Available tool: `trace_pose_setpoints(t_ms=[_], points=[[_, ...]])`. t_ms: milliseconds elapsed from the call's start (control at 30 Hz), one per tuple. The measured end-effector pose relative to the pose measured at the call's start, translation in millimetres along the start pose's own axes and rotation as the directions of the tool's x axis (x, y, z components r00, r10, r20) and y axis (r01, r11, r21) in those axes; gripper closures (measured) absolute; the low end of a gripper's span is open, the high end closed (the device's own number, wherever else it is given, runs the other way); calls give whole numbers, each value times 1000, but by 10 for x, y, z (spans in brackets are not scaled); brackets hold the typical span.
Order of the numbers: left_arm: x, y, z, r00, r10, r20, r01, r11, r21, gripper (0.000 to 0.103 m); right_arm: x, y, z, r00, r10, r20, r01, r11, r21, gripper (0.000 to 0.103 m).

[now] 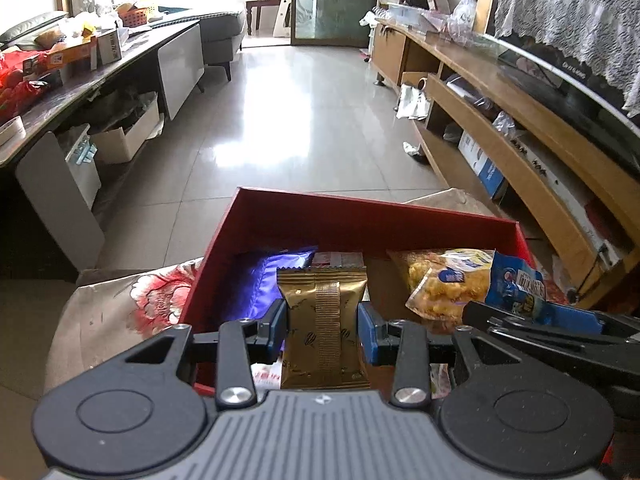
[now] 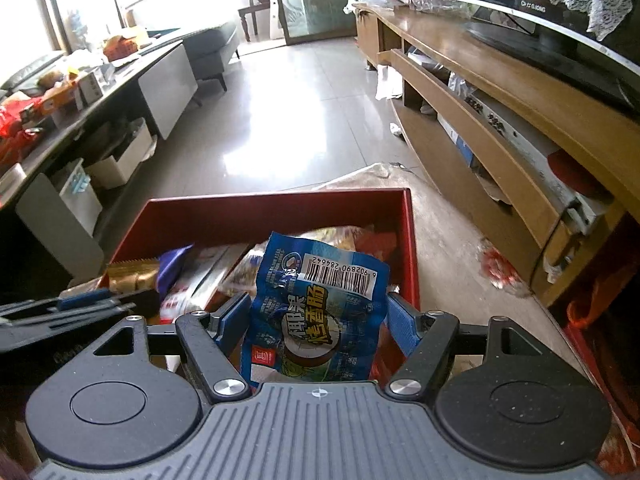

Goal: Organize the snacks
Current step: 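Lower and release the gold cake with left tool while right tool releases the sausage pack into the box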

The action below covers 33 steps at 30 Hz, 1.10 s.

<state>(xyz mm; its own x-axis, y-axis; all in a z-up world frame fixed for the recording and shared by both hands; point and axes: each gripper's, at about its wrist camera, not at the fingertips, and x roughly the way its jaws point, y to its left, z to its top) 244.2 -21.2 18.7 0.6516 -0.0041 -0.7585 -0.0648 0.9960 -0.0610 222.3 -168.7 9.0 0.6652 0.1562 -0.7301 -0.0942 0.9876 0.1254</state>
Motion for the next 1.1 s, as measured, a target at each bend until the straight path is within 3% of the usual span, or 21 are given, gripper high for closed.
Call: trace_pose_setpoints(t_ms=[233, 800, 1100], points=[[190, 5, 41, 999, 18, -29, -18, 1000, -3, 64, 223, 0, 26, 1000, -9, -23, 9, 1000, 3, 24], [213, 91, 75, 999, 26, -46, -28, 999, -43, 62, 312, 52, 64, 1000, -13, -22, 13, 1000, -15, 19], [126, 163, 98, 999, 35, -29, -36, 998, -56, 55, 224, 77, 135, 999, 48, 4, -48, 999, 24, 14]])
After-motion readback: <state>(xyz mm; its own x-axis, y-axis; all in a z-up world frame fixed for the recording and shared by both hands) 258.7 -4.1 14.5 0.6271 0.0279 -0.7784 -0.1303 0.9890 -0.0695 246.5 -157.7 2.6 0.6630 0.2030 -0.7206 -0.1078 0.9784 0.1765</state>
